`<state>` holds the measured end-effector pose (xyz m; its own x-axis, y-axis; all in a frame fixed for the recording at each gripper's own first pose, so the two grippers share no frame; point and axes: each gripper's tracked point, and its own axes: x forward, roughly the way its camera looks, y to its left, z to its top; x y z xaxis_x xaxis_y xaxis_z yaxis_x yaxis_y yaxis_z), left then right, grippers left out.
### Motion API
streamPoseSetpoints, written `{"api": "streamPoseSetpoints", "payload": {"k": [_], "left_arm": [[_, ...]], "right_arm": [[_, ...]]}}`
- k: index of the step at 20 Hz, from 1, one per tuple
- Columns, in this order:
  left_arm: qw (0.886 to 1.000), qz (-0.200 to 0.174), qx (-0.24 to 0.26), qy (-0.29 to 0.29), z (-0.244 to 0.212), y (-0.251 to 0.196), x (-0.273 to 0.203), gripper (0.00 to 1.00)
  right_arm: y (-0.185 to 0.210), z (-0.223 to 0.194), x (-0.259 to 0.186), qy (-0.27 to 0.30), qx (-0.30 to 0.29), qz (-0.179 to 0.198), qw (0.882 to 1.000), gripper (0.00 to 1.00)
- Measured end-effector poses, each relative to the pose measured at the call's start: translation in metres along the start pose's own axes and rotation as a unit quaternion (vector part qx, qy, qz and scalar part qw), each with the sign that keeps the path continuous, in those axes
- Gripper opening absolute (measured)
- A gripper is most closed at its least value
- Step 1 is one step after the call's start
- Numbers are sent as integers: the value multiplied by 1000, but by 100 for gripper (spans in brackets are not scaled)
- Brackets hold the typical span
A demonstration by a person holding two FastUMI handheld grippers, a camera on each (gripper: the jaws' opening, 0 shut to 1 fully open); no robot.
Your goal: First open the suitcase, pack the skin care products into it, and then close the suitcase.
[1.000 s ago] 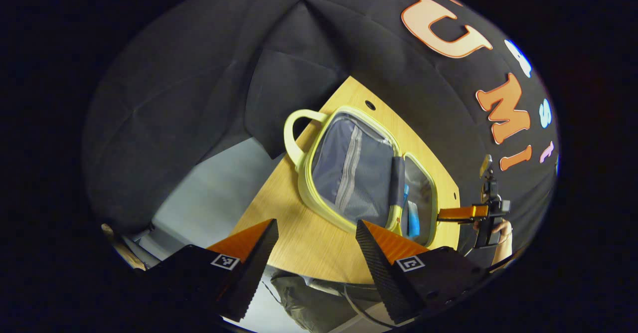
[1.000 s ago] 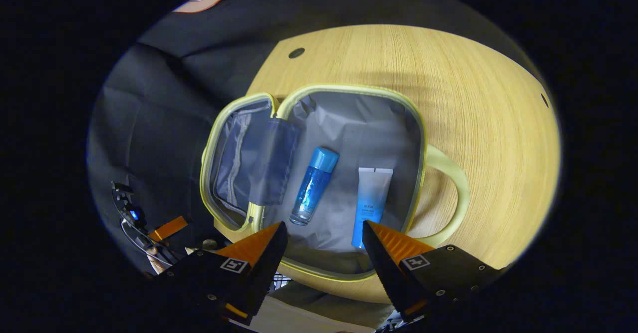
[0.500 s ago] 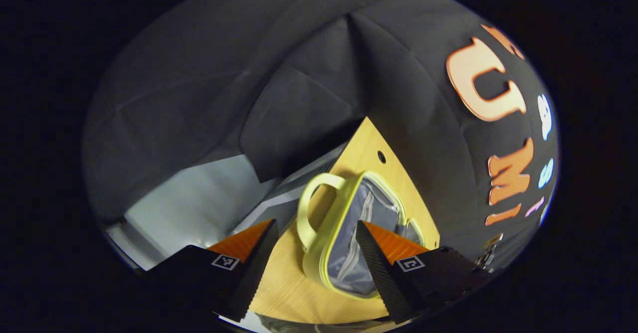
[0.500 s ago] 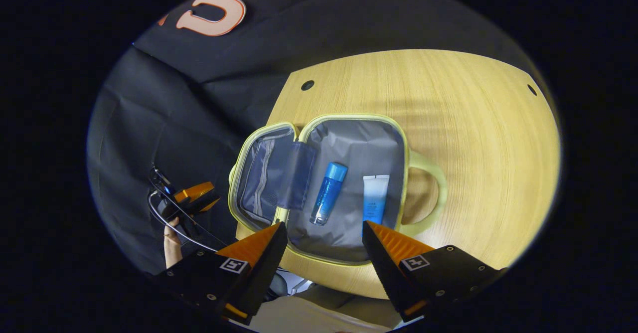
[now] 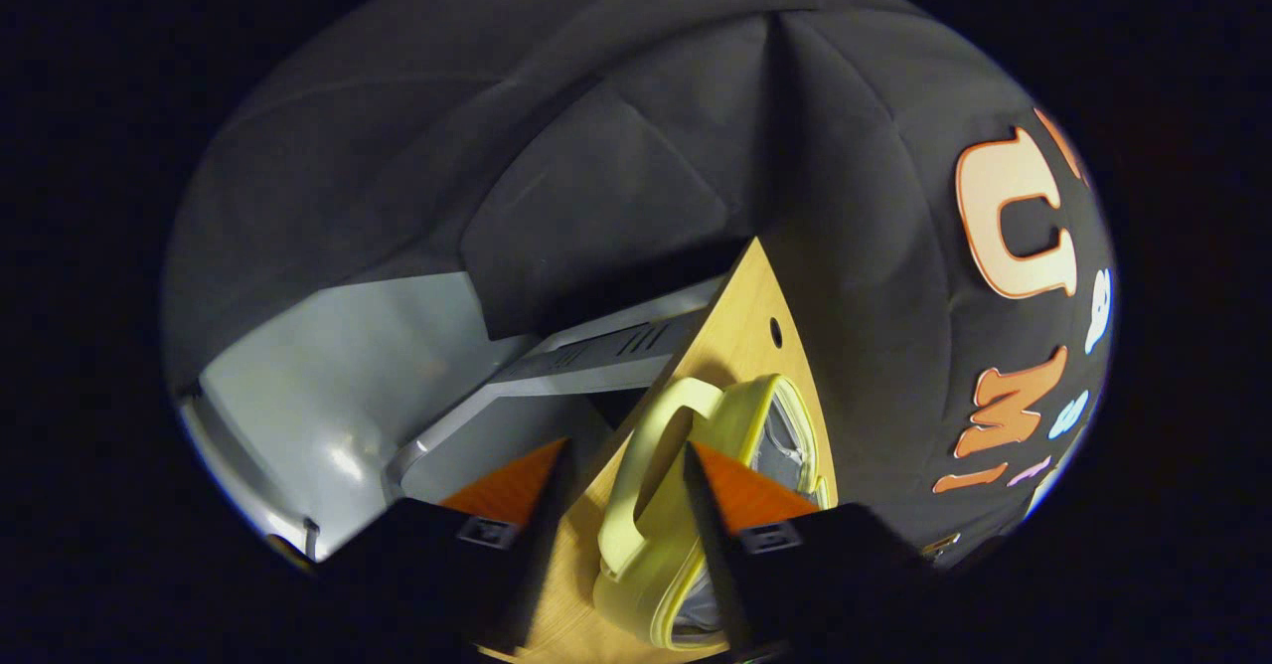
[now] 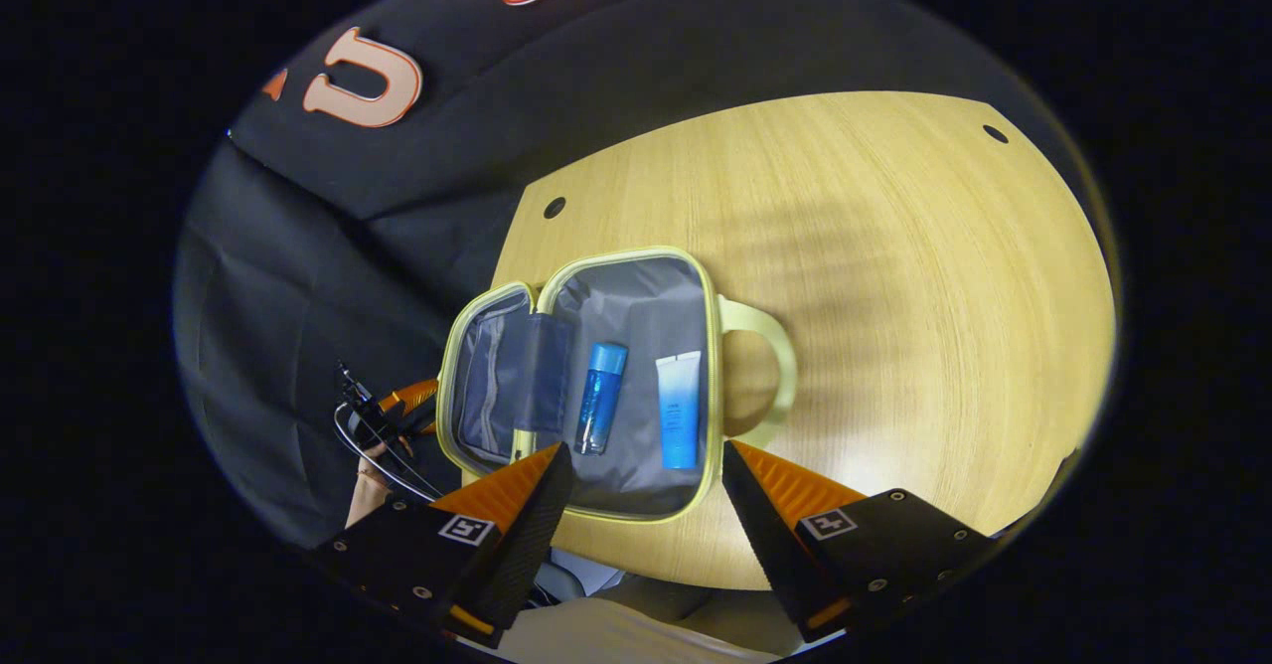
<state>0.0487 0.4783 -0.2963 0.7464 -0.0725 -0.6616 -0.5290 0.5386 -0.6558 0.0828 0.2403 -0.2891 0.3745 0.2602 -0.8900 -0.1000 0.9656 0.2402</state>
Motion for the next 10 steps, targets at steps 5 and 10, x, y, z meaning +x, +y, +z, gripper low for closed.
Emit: {"api": "streamPoseSetpoints", "payload": {"k": [5,10], "left_arm": [[999,1,45,1,-8,-24,-8,11],[990,12,142,-20,1,-71,-54,11]], "right_arm": [[-3,5,0,-9,4,0,1000,96],[3,16,-4,-19,10,19,1000,96]]}}
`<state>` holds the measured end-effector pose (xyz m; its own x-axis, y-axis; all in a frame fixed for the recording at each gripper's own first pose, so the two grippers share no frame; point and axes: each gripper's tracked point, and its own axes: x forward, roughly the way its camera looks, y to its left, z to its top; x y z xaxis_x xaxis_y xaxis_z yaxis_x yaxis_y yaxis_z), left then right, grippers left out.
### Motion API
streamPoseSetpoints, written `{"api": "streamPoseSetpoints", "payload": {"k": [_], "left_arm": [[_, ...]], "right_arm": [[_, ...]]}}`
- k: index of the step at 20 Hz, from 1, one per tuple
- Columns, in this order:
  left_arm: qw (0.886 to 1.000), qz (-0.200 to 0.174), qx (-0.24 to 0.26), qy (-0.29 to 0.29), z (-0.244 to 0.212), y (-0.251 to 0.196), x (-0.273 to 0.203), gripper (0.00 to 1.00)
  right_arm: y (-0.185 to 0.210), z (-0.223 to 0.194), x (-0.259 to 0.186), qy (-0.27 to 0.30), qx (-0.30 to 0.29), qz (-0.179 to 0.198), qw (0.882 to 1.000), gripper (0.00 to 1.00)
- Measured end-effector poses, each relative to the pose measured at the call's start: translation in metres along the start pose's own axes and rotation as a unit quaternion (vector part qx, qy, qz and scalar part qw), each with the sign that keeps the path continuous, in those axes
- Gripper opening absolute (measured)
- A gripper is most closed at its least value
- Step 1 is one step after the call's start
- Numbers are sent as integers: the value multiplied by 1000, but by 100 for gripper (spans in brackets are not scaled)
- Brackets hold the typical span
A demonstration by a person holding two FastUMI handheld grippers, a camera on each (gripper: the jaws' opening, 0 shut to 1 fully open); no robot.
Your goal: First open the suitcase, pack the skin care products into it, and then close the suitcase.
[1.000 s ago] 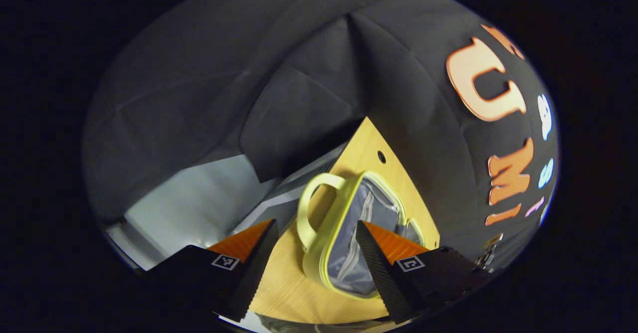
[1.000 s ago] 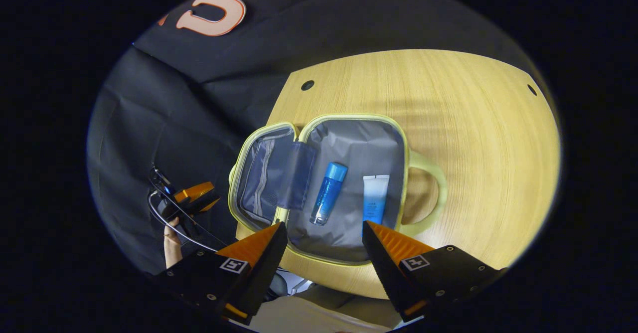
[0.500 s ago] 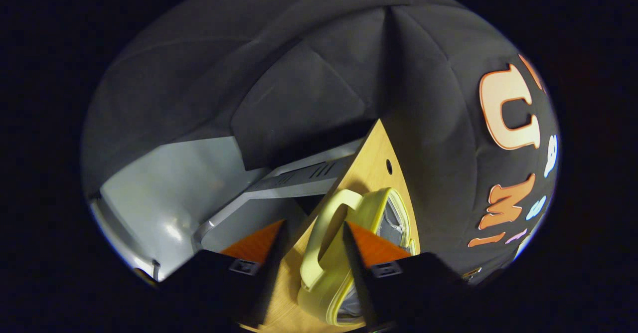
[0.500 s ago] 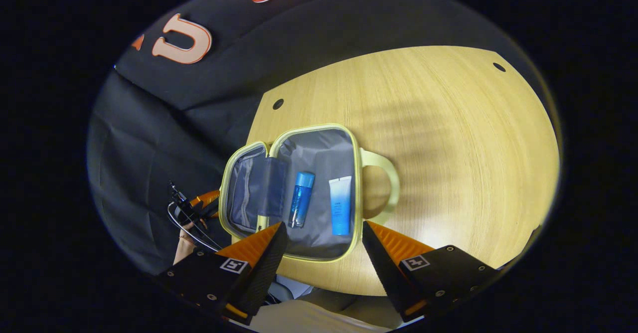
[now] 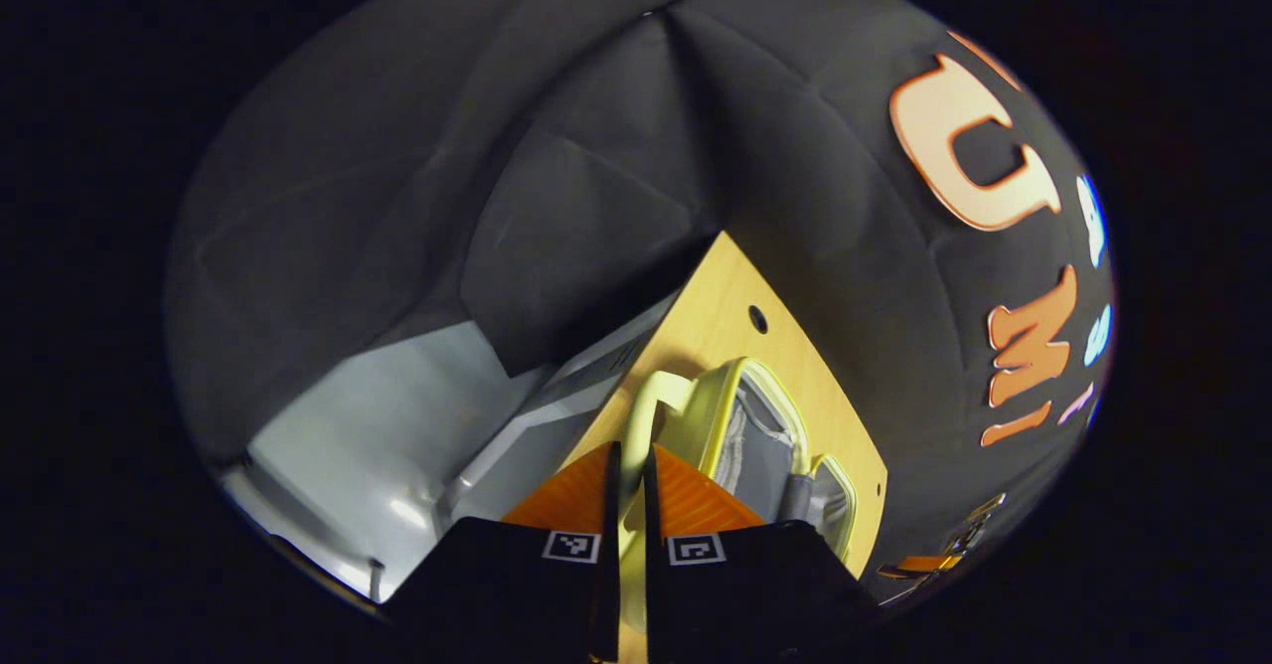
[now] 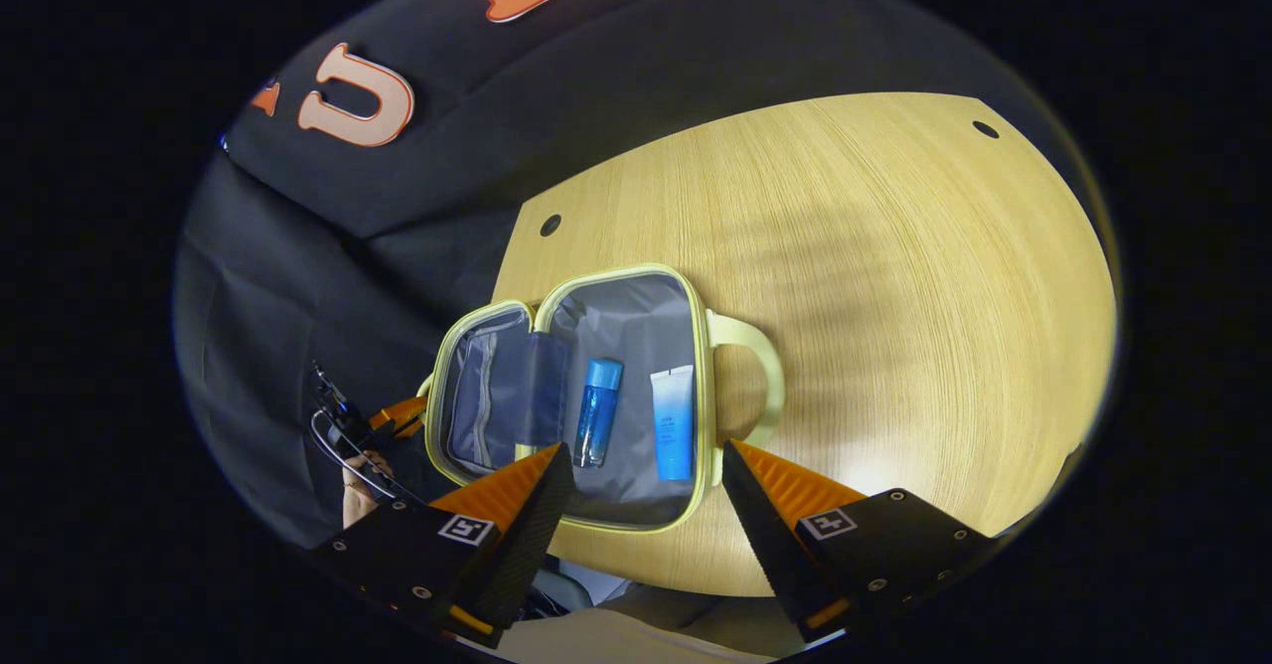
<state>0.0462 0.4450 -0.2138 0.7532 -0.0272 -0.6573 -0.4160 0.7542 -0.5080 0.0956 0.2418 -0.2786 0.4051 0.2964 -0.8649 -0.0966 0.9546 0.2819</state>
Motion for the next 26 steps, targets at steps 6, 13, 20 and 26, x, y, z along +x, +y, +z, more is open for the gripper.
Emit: {"api": "streamPoseSetpoints", "payload": {"k": [6,13,20,26], "left_arm": [[996,-6,88,-31,15,-104,-66,10],[981,-21,185,-53,-21,-253,-103,10],[976,-36,207,-53,-101,-365,-92,11],[974,-71,215,5,-196,-432,-46,11]], "right_arm": [[-6,22,-18,-35,-6,14,999,96],[-55,71,-74,-116,-45,2,992,96],[-128,102,-140,-170,-60,-4,984,96],[-210,103,-169,-169,-51,-41,983,96]]}}
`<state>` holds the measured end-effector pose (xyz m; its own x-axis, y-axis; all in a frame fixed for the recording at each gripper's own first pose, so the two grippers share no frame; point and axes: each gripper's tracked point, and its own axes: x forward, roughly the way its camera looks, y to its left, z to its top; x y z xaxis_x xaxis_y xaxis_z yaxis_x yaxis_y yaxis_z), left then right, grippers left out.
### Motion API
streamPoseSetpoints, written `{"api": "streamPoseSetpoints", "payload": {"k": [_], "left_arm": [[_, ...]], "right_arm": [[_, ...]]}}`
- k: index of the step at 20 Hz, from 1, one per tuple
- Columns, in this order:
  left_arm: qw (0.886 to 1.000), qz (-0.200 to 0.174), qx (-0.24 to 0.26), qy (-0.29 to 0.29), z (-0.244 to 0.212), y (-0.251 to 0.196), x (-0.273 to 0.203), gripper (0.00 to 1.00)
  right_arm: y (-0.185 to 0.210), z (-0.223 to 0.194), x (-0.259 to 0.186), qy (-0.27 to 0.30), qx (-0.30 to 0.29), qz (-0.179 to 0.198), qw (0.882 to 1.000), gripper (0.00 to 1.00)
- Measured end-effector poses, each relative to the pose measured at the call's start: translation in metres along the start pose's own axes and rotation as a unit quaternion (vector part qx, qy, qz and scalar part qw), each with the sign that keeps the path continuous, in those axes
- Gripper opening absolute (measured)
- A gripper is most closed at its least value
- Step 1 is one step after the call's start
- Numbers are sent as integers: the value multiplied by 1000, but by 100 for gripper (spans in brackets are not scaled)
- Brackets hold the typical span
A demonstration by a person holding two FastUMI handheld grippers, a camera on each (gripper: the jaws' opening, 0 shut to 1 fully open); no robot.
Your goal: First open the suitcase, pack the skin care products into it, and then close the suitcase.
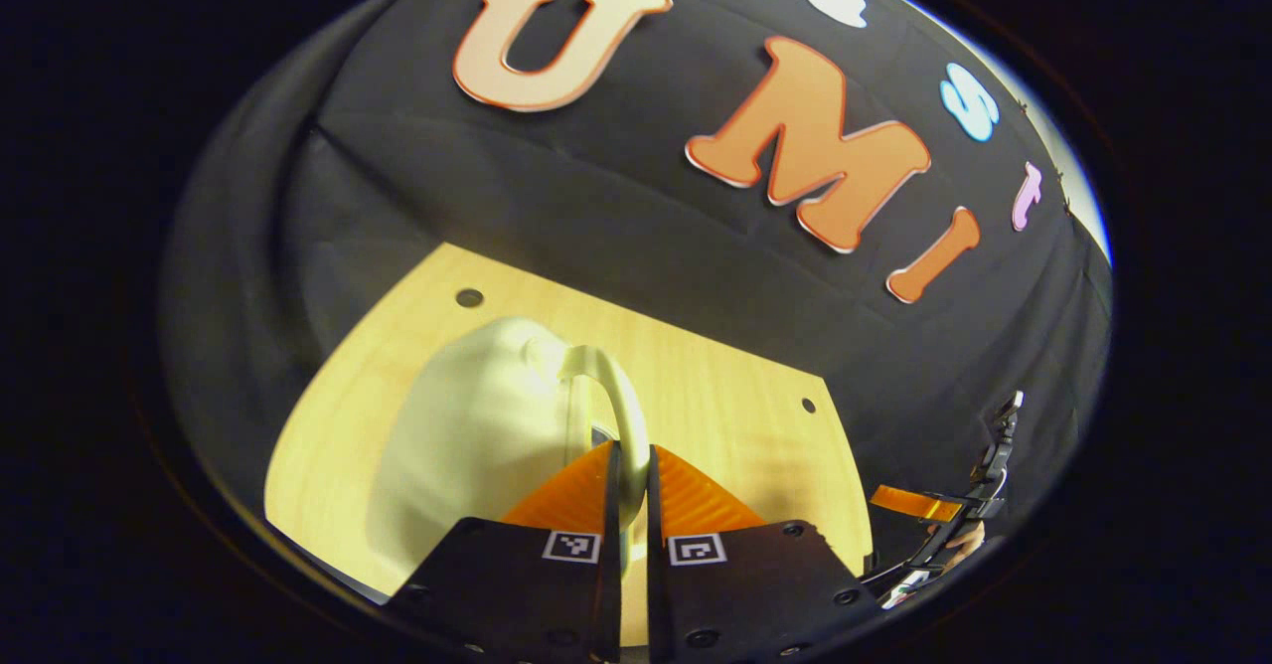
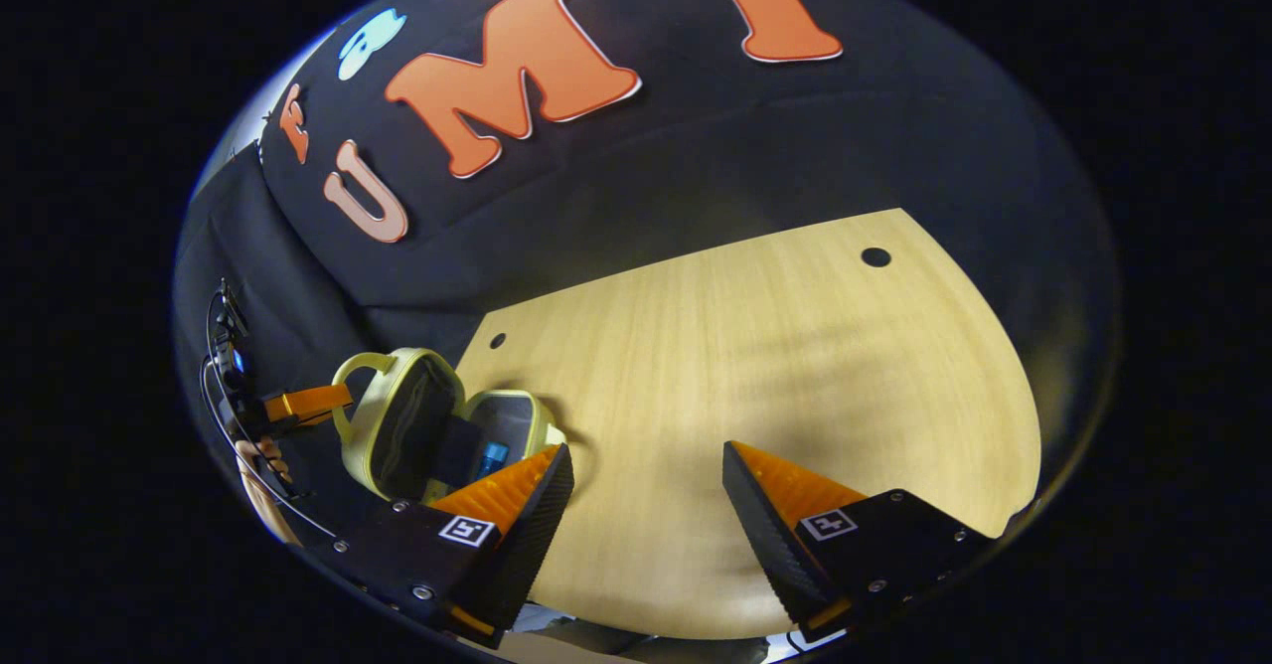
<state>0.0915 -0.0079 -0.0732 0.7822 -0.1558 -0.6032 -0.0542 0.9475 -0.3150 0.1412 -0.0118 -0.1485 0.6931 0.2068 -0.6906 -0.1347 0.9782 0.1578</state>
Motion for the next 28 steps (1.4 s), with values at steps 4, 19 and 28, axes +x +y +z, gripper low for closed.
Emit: {"api": "streamPoseSetpoints", "payload": {"k": [4,19,28], "left_arm": [[999,-10,14,50,-45,-32,50,11],[981,79,112,140,-189,-82,149,22],[987,44,104,-111,-98,-212,106,78]], "right_arm": [[-36,3,-7,-1,15,-12,1000,96],[-67,-19,-17,4,8,-27,1000,96],[-31,36,-53,-116,-49,-20,992,96]]}}
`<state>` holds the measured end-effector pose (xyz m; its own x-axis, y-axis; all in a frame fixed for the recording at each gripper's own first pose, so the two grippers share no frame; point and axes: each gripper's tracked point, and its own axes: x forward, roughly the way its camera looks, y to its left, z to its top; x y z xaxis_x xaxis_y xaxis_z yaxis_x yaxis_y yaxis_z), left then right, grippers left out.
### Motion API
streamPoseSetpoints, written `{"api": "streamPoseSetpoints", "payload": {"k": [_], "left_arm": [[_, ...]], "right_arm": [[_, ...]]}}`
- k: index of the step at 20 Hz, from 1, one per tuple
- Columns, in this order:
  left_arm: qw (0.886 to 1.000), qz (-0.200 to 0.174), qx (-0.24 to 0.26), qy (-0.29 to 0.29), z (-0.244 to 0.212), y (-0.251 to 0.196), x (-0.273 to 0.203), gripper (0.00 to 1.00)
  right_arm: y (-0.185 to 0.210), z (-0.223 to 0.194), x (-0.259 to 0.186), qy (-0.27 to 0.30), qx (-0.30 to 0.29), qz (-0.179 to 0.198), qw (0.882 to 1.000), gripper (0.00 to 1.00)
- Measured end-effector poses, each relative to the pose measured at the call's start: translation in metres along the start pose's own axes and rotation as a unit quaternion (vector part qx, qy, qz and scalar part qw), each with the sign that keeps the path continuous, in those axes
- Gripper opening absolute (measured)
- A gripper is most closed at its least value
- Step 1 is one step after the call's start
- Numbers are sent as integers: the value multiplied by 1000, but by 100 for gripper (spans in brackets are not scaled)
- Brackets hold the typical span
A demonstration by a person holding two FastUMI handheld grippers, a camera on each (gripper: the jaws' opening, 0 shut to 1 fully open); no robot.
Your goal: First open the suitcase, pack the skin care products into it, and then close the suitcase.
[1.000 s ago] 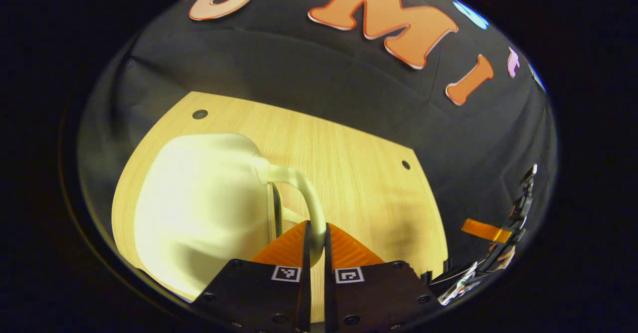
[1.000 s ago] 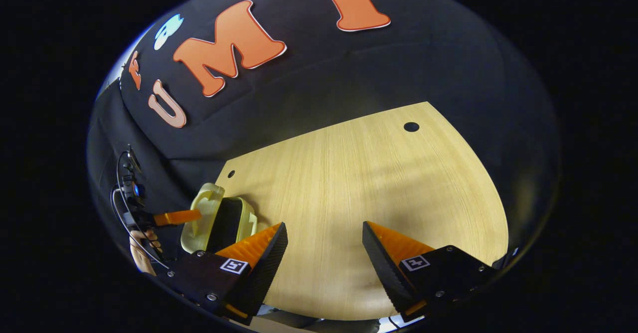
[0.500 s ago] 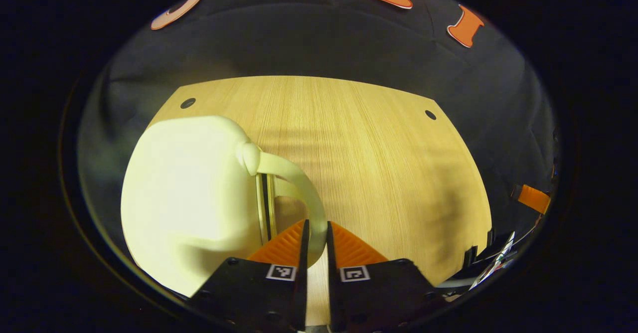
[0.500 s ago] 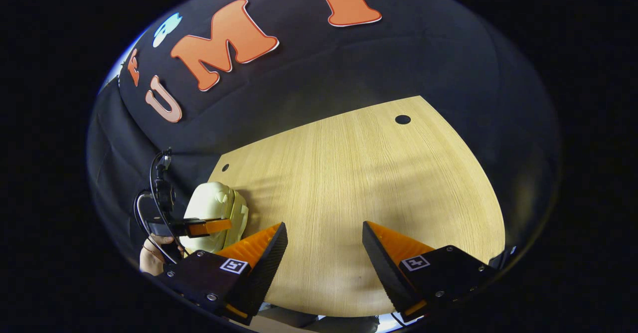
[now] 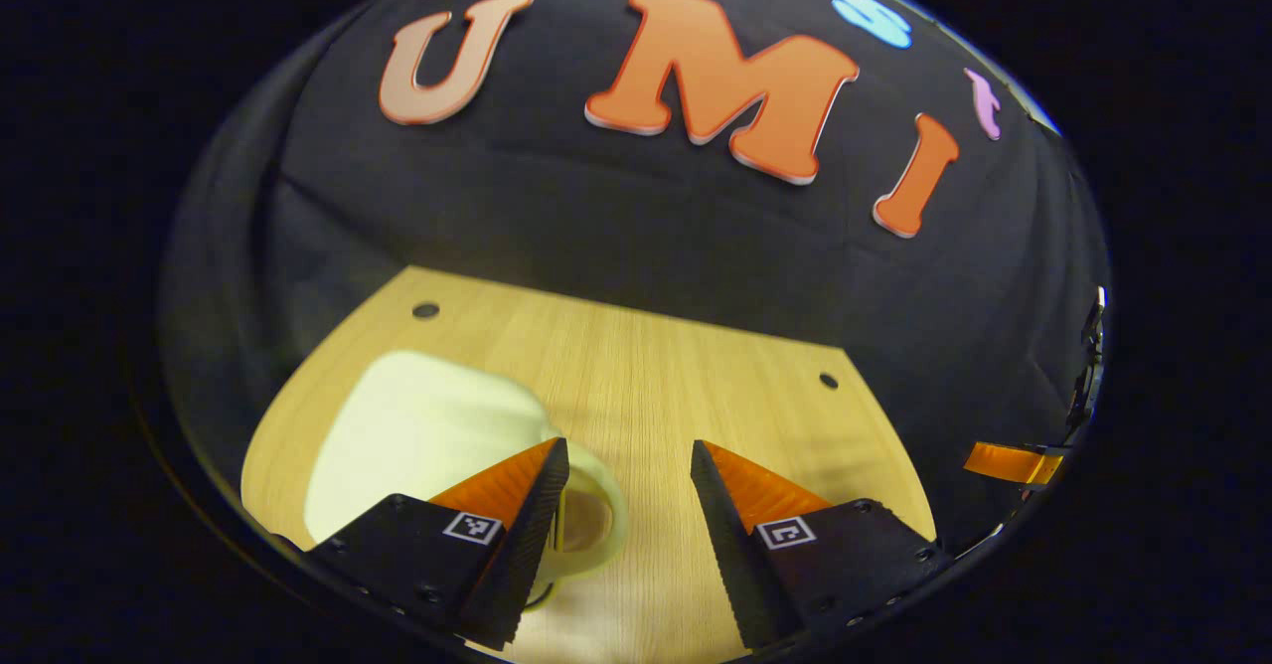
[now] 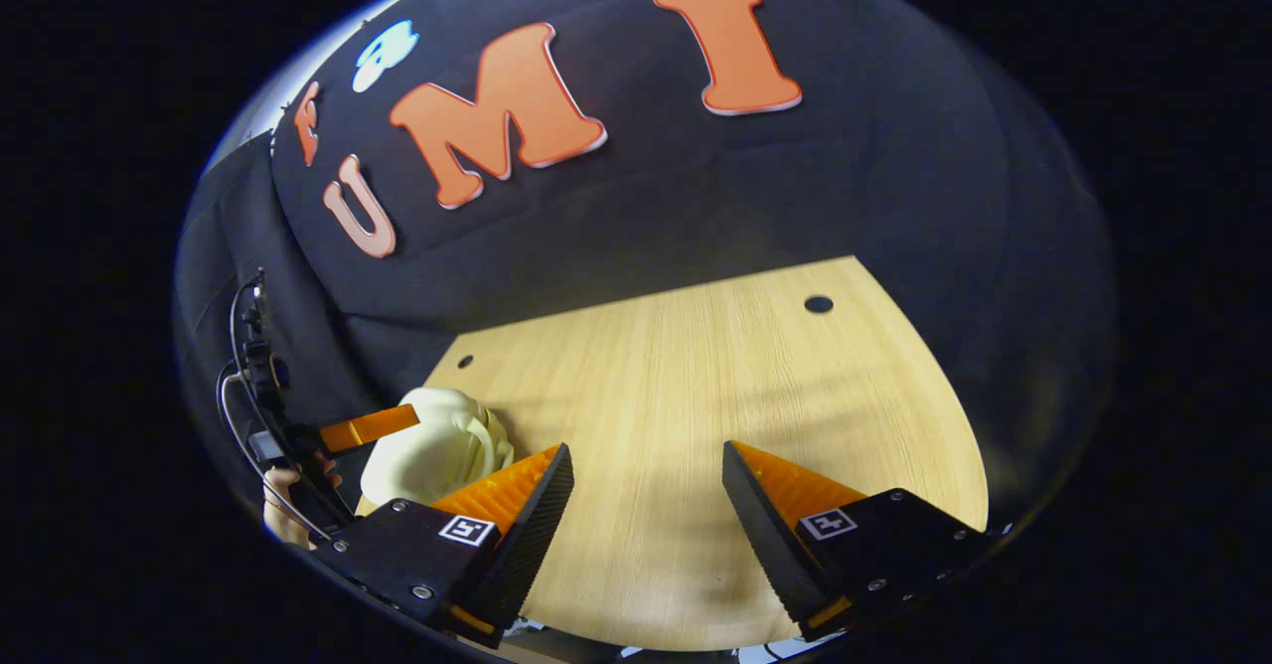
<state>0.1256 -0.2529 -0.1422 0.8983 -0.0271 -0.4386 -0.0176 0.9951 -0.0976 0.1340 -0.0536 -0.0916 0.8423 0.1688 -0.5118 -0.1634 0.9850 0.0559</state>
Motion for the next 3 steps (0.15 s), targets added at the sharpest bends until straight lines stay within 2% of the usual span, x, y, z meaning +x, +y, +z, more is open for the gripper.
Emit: {"api": "streamPoseSetpoints", "payload": {"k": [1,3], "left_arm": [[999,4,11,-36,21,-12,-4,78],[996,5,30,-88,53,-41,-12,90]], "right_arm": [[6,14,-7,-32,-18,-2,999,96],[19,43,-18,-96,-65,-10,993,96]]}}
